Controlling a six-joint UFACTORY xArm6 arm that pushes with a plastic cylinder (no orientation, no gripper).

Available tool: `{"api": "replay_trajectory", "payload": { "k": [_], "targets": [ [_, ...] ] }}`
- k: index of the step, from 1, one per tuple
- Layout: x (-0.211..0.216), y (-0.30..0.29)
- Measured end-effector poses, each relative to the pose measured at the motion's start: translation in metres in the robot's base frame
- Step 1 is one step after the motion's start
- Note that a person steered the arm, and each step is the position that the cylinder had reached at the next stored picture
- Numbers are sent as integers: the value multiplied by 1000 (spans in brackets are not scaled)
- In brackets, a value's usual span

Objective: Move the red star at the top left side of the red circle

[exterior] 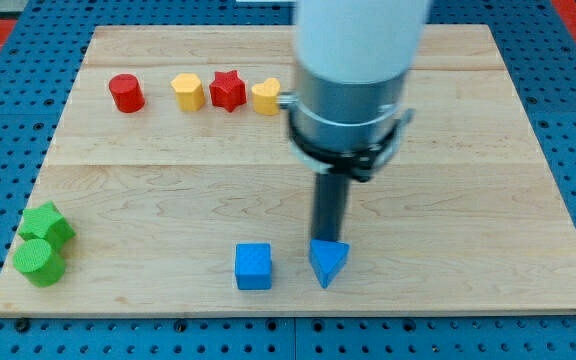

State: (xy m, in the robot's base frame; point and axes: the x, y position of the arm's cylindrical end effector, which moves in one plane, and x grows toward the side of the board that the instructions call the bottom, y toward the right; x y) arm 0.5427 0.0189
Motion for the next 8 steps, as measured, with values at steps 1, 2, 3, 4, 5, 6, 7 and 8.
{"api": "replay_trajectory", "payload": {
  "k": [1, 2, 3, 4, 5, 6, 7, 8],
  "targets": [
    [0, -7],
    [-13, -4],
    [-13, -4],
    [-13, -7],
    [-13, -5],
    [-13, 3],
    [-13, 3],
    [-13, 2]
  ]
}}
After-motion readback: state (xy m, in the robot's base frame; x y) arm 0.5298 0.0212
